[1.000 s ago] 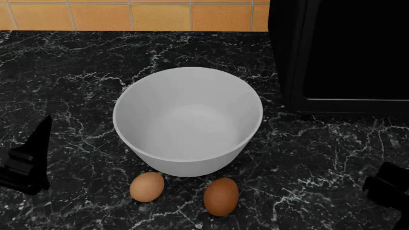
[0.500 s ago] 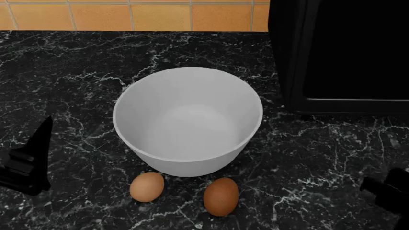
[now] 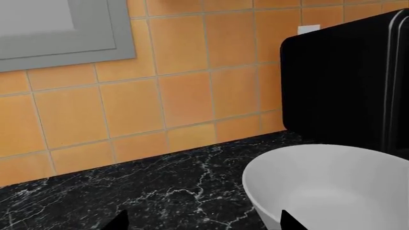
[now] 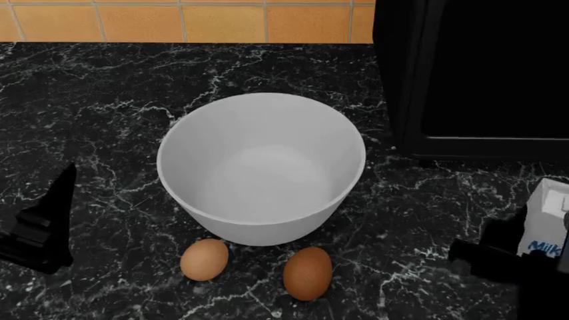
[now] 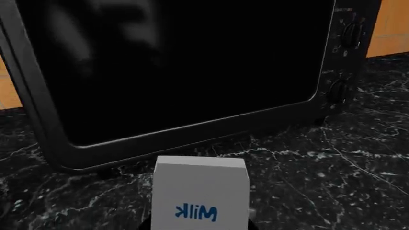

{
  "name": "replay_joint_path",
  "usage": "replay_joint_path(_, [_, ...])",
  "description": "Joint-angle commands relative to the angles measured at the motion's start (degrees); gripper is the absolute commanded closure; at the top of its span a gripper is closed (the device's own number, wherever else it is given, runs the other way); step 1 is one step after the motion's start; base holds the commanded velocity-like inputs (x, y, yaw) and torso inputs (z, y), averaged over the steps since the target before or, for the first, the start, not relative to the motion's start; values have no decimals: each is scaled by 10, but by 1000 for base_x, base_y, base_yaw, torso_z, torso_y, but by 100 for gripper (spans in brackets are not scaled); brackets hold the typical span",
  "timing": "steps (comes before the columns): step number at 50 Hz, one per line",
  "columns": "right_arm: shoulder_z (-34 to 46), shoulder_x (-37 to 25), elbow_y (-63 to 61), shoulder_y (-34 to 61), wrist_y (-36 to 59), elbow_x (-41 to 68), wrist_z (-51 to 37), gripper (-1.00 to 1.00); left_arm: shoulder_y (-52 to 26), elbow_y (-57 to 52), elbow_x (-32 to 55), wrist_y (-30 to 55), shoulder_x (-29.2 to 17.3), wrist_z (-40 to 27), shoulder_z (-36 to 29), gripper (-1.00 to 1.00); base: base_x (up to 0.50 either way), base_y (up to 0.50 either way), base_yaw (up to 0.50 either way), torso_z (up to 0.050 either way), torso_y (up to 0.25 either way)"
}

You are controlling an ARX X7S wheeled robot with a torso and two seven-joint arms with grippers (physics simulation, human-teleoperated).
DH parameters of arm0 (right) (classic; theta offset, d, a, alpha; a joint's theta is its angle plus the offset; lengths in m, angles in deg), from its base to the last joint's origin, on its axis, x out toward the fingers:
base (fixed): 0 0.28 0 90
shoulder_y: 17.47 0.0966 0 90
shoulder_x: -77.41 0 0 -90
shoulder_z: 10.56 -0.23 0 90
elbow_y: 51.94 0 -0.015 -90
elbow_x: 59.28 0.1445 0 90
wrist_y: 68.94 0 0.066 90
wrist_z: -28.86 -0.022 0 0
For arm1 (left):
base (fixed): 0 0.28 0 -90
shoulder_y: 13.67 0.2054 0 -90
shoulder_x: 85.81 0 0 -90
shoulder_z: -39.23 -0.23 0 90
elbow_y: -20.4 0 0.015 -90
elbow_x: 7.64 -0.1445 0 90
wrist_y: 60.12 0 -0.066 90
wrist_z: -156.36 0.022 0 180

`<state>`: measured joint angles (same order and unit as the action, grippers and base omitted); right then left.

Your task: Place the eggs and milk next to the bowl.

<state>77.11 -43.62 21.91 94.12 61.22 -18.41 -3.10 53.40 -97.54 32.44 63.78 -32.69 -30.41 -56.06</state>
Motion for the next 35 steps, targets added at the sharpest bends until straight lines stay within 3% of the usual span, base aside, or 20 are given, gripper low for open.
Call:
replay_joint_path(1, [18, -22, -23, 3, -3, -12, 63, 100, -1, -2, 0, -1, 1, -1, -2, -100, 0, 0, 0, 0, 0])
replay_joint_path(20, [54, -67, -15, 28, -14, -6, 160, 100, -13, -21, 12, 22, -4, -15, -5, -100, 0, 0, 0, 0, 2])
replay_joint_path(35, [93, -103, 54, 96, -43, 3, 313, 100, -29, -25, 14, 39, -8, -25, -10, -100, 0, 0, 0, 1, 1])
